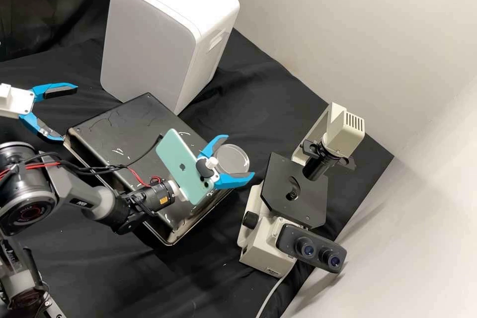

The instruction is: Place the petri dish on the bench

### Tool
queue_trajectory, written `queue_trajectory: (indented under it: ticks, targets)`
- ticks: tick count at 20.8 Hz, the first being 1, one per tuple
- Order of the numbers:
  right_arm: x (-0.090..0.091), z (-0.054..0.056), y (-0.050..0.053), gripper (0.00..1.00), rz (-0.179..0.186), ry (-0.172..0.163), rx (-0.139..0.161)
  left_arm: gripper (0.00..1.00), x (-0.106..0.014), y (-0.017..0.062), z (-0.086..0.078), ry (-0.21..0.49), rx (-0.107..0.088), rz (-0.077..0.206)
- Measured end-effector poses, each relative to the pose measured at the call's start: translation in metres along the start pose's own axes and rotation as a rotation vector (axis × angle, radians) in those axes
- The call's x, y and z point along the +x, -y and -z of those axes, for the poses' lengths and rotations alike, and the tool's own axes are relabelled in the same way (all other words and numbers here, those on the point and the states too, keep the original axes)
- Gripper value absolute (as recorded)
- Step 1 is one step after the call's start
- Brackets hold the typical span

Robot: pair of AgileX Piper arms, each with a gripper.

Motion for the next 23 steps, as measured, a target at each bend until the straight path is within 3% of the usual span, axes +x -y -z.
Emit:
queue_trajectory:
  ticks: [6, 13, 18, 23]
  targets:
    - [-0.016, 0.014, 0.021, 0.0, 0.079, -0.055, 0.014, 1.0, 0.0, 0.0, 0.0, 0.0, 0.0, 0.0]
    - [-0.031, 0.01, 0.046, 0.0, 0.169, -0.058, 0.023, 1.0, 0.0, 0.0, 0.0, 0.001, 0.0, 0.0]
    - [-0.041, -0.004, 0.065, 0.0, 0.252, 0.001, 0.023, 1.0, 0.0, 0.0001, -0.001, 0.006, 0.0, 0.0]
    - [-0.041, -0.01, 0.071, 0.0, 0.259, 0.035, 0.033, 1.0, 0.0, 0.0001, -0.001, 0.003, -0.002, 0.0]
